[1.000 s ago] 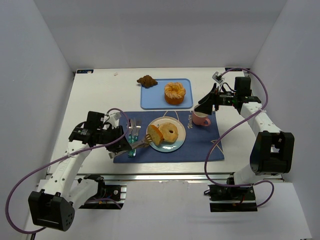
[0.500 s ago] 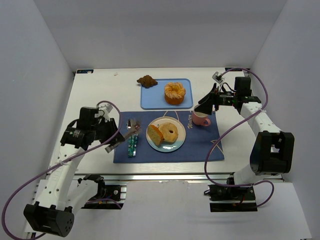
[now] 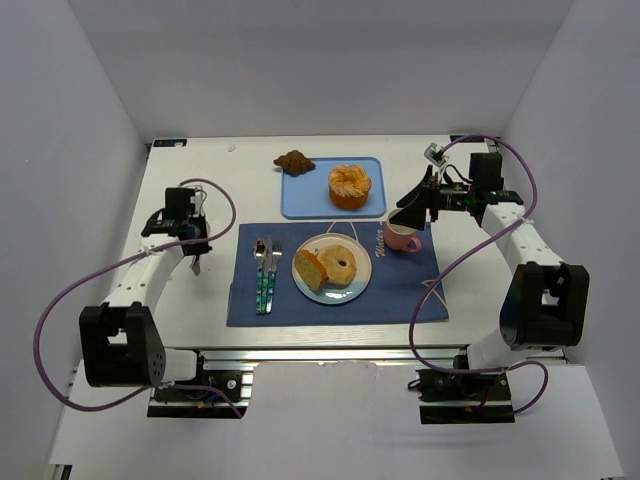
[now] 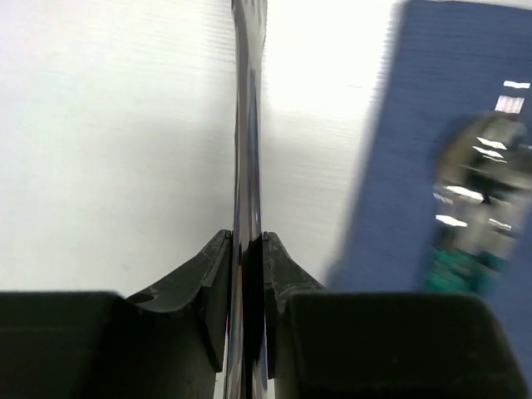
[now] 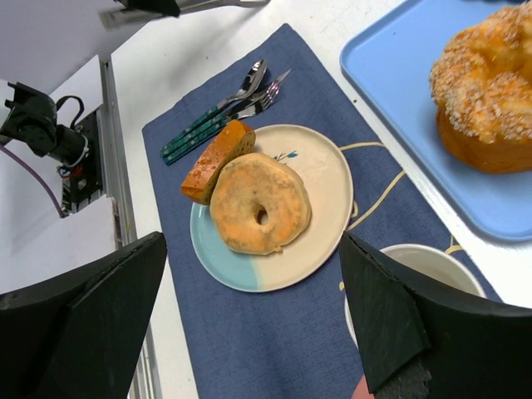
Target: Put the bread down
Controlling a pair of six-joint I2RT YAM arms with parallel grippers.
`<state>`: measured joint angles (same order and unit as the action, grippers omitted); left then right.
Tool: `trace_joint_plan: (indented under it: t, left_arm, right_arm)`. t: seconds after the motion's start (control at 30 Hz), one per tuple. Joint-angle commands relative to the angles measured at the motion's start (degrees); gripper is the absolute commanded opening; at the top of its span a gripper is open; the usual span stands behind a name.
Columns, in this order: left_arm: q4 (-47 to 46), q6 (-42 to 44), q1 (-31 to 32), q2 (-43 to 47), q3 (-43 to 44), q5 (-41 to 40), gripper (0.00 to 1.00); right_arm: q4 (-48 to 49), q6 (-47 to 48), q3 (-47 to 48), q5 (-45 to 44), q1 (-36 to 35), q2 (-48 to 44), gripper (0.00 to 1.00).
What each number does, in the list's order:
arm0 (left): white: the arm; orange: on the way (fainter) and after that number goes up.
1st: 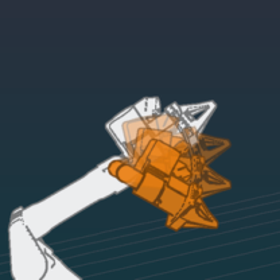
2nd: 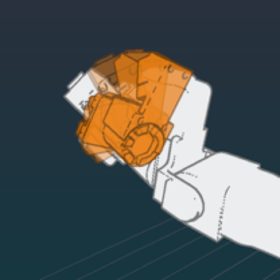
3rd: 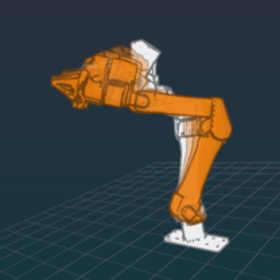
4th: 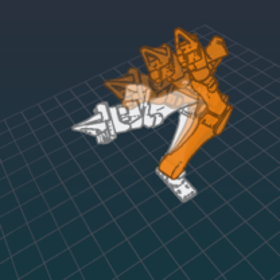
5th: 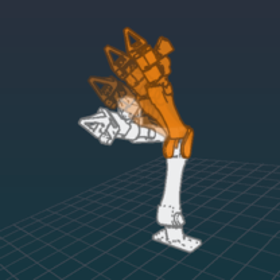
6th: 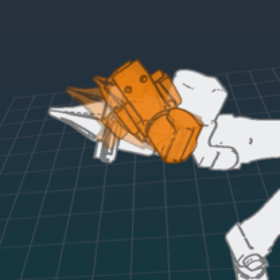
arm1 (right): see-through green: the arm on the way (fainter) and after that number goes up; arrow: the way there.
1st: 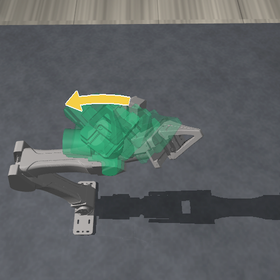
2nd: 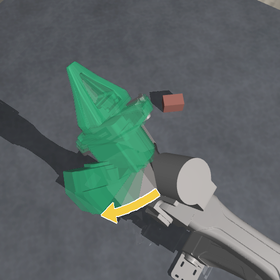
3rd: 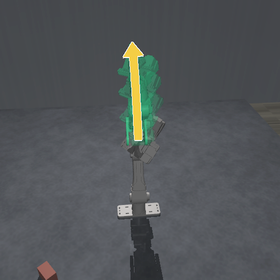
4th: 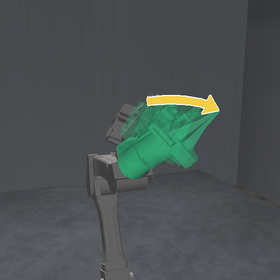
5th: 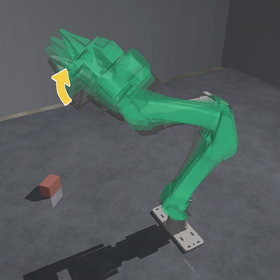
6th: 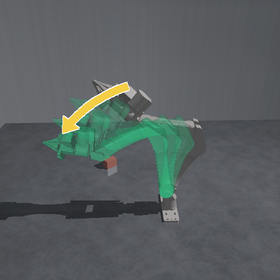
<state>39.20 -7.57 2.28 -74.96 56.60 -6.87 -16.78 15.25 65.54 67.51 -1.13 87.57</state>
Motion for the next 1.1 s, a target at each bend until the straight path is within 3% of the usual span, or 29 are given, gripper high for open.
trace_joint_plan:
  t: [0.0, 0.07, 0.2, 0.4, 0.63, 0.8, 0.9, 0.93, 1.07]
  left_arm:
    - [-15.6, 11.6, -4.2, 0.7, -4.7, -4.9, 0.27]
    - [-19.8, 15.5, -5.0, 0.9, -8.9, -5.9, 0.30]
    - [-29.0, 20.3, -6.8, -0.1, -15.9, -6.0, 0.48]
    - [-30.7, 19.5, -7.6, -2.3, -19.9, -5.7, 0.61]
    - [-30.0, 15.8, -7.8, 0.2, -20.0, -9.1, 0.77]
    - [-23.7, 8.2, -8.3, 6.7, -13.7, -12.2, 0.98]
    - [-16.3, 2.2, -8.3, 10.2, -8.5, -8.2, 0.98]
    - [-14.5, 1.0, -8.3, 10.9, -5.1, -3.4, 0.98]
    - [-11.1, -4.1, -8.3, 15.8, -1.7, 10.5, 0.98]
  right_arm:
    - [-1.8, 2.7, 3.3, 1.1, 0.2, -0.6, 0.89]
    - [-1.9, 2.4, 3.3, 1.0, 0.4, -0.6, 0.89]
    - [-1.9, 2.0, 3.3, 0.9, 0.4, -0.4, 0.89]
    - [-3.3, 2.9, 5.0, 0.3, 0.3, 0.5, 0.89]
    - [-5.5, 4.0, 6.5, 0.2, 0.3, 0.9, 0.89]
    - [-7.8, 3.4, 7.5, -4.6, 0.4, 0.2, 0.89]
    - [-6.8, -5.6, 8.9, -16.2, 0.4, 0.1, 0.89]
    - [-6.4, -7.3, 9.2, -23.0, 0.5, 0.1, 0.89]
    - [-1.4, -8.7, 8.6, -29.7, 0.4, -0.7, 0.89]
